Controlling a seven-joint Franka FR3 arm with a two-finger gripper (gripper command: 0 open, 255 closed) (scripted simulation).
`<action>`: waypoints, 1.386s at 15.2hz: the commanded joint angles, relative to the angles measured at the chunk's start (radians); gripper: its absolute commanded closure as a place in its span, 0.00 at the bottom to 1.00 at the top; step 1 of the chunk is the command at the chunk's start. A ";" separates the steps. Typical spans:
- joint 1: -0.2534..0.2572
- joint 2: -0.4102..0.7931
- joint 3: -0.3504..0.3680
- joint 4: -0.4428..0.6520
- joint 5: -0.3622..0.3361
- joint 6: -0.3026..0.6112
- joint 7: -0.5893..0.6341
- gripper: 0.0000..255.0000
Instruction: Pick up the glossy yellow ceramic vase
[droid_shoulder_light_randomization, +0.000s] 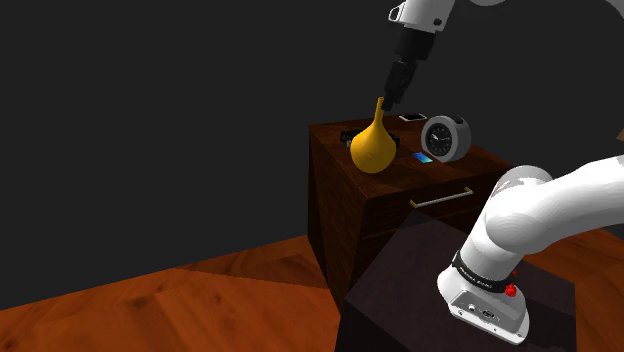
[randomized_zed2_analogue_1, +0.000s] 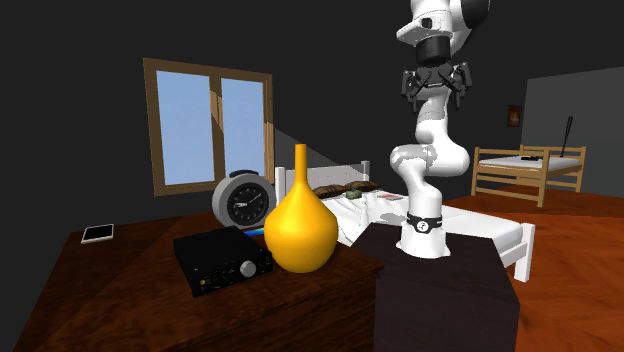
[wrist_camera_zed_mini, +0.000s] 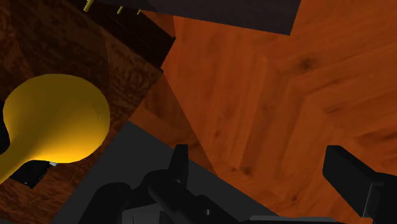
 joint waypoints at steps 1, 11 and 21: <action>0.000 0.000 0.000 0.000 0.000 0.000 0.000 0.00; -0.044 0.155 -0.186 0.018 -0.104 0.172 -0.232 0.00; -0.051 0.407 -0.374 0.161 -0.107 0.323 -0.468 0.00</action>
